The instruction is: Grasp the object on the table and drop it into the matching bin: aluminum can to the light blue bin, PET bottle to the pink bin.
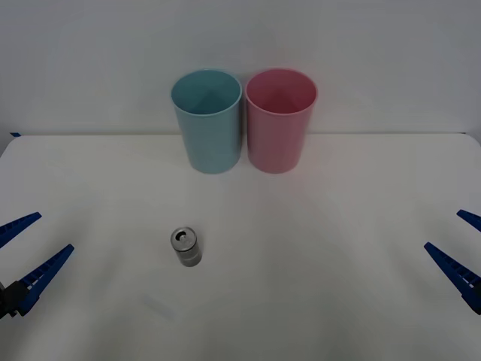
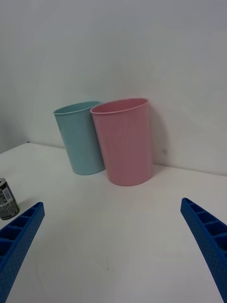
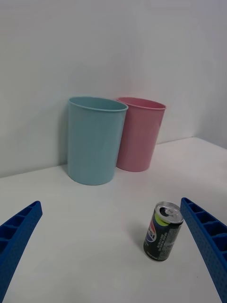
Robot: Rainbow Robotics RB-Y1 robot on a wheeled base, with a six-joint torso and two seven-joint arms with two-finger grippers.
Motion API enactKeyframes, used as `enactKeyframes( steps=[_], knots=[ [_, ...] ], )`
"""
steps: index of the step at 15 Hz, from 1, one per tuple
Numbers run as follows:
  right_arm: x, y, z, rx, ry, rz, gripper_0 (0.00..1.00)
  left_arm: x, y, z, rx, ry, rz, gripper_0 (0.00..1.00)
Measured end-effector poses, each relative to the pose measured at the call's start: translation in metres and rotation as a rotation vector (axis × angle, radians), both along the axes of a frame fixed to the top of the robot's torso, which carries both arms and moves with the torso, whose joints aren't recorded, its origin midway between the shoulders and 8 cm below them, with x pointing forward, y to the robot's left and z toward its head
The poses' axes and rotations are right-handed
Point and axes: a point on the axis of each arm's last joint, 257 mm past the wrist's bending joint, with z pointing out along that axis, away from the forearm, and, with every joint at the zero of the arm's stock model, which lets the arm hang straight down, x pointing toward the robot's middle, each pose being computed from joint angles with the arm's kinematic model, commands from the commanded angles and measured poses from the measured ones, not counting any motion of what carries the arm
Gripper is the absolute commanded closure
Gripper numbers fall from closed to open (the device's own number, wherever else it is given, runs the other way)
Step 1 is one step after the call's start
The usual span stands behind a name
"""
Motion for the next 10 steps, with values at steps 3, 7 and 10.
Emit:
enactKeyframes(
  steps=[3,7,10],
  knots=[
    [0.000,0.000,0.000,0.000,0.000,0.000,0.00,0.000,0.003,-0.002,-0.010,0.004,0.012,0.00],
    [0.000,0.000,0.000,0.000,0.000,0.000,0.00,0.005,0.013,-0.002,-0.038,0.000,0.046,0.00],
    [0.000,0.000,0.000,0.000,0.000,0.000,0.00,0.001,0.018,-0.007,-0.013,0.016,0.045,0.00]
  ],
)
